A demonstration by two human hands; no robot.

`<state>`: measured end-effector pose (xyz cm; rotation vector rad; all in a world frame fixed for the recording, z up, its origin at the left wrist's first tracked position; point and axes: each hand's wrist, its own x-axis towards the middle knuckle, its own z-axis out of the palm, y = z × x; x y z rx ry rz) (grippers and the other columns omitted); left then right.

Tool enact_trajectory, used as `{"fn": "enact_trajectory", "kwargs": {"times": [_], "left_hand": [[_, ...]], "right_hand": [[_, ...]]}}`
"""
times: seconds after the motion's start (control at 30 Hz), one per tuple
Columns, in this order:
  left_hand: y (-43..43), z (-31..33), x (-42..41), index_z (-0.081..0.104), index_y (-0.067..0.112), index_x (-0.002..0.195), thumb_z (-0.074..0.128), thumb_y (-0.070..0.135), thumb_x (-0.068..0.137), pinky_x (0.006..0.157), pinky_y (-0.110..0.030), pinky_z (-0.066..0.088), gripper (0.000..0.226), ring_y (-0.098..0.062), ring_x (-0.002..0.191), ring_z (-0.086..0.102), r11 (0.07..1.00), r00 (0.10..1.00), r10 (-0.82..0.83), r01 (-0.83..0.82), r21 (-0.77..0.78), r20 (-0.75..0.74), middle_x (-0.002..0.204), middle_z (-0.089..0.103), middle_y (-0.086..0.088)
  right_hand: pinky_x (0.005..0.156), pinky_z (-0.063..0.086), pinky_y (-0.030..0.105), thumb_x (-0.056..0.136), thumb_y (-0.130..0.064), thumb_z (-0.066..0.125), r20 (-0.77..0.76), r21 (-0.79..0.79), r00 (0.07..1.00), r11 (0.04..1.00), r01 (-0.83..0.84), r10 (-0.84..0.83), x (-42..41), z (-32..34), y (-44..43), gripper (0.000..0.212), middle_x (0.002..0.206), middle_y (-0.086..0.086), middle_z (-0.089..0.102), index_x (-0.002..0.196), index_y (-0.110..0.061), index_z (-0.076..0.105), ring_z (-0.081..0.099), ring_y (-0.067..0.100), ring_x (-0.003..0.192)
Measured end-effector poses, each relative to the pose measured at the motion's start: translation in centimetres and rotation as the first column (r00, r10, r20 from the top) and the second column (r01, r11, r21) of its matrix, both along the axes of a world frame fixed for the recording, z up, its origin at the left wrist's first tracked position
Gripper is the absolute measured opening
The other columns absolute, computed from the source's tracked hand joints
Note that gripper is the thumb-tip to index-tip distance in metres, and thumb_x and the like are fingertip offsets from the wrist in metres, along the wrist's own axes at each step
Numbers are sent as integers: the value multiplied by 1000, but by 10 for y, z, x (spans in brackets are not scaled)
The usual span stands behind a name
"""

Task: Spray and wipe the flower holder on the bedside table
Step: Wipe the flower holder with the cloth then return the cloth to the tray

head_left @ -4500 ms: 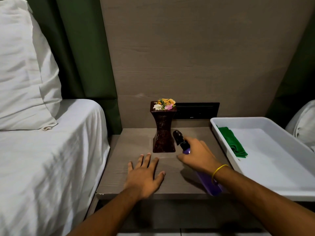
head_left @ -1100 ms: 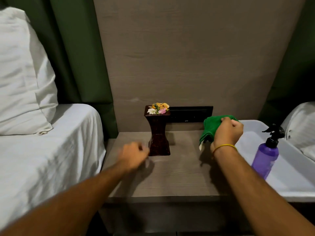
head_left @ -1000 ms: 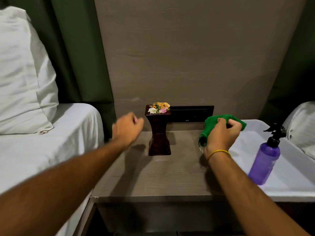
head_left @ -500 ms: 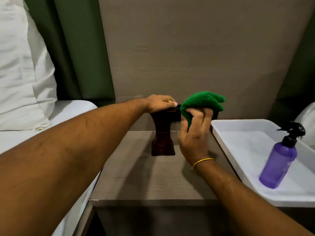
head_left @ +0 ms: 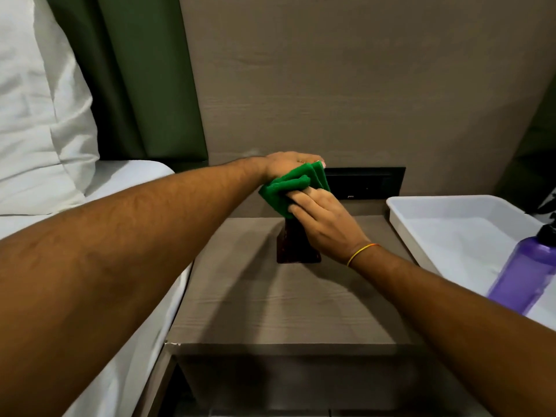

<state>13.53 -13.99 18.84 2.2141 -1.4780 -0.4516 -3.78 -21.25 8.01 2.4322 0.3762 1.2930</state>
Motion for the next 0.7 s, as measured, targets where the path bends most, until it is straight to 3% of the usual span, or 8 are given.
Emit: {"fn": "enact_trajectory", "kwargs": {"times": [0.1, 0.17, 0.3, 0.4, 0.47, 0.6, 0.7], "left_hand": [[4, 5, -11, 47, 36, 157, 42, 70, 103, 116, -30, 36, 64, -22, 149, 46, 1000, 997, 1, -2, 17, 81, 165, 48, 2], [4, 7, -10, 41, 43, 159, 35, 79, 98, 127, -43, 24, 71, -24, 154, 38, 999, 982, 12, -21, 46, 187, 169, 42, 6], [2, 6, -12, 36, 42, 162, 31, 77, 101, 129, -45, 19, 70, -25, 158, 31, 997, 977, -1, -14, 73, 211, 173, 36, 6], [2, 8, -14, 36, 39, 163, 32, 71, 105, 127, -40, 18, 66, -23, 159, 30, 997, 979, -15, 0, 77, 204, 173, 35, 6], [-3, 8, -16, 36, 39, 163, 32, 67, 107, 124, -39, 22, 62, -24, 157, 34, 998, 970, -32, 16, 65, 241, 170, 40, 3], [-12, 8, -22, 38, 44, 160, 33, 72, 104, 118, -43, 33, 63, -29, 147, 45, 998, 956, -44, 32, 45, 290, 161, 51, -3], [-17, 8, -17, 35, 44, 162, 31, 79, 98, 122, -43, 29, 73, -29, 153, 39, 997, 962, -32, 13, 72, 271, 169, 43, 0]], "right_hand": [[103, 46, 46, 90, -11, 59, -275, -17, 961, 1000, 0, -5, -2, 2, -2, 33, 140, 15, 62, 121, -5, 70, 58, 37, 127], [103, 44, 41, 80, -17, 61, -431, 9, 902, 1000, -21, 23, -4, -1, -4, 41, 141, 9, 60, 120, -9, 67, 54, 30, 131], [99, 43, 40, 79, -15, 63, -564, 143, 819, 989, -33, 108, -2, -16, -3, 31, 139, 1, 57, 110, -17, 61, 53, 23, 128], [89, 44, 45, 81, -16, 64, -652, 251, 727, 966, -58, 213, 8, -30, 6, 17, 117, -1, 61, 96, -16, 55, 56, 22, 110], [91, 43, 46, 85, -18, 63, -696, 369, 674, 929, 40, 248, 15, -42, 11, 16, 111, -2, 61, 96, -17, 51, 55, 19, 105], [97, 46, 47, 87, -12, 58, -664, 642, 642, 732, 229, 382, 22, -53, 9, 17, 114, 2, 65, 98, -21, 49, 59, 24, 104], [95, 45, 31, 87, -4, 59, -613, 760, 636, 571, 312, 469, 23, -53, 10, 24, 119, 0, 68, 95, -25, 50, 60, 21, 107]]}}
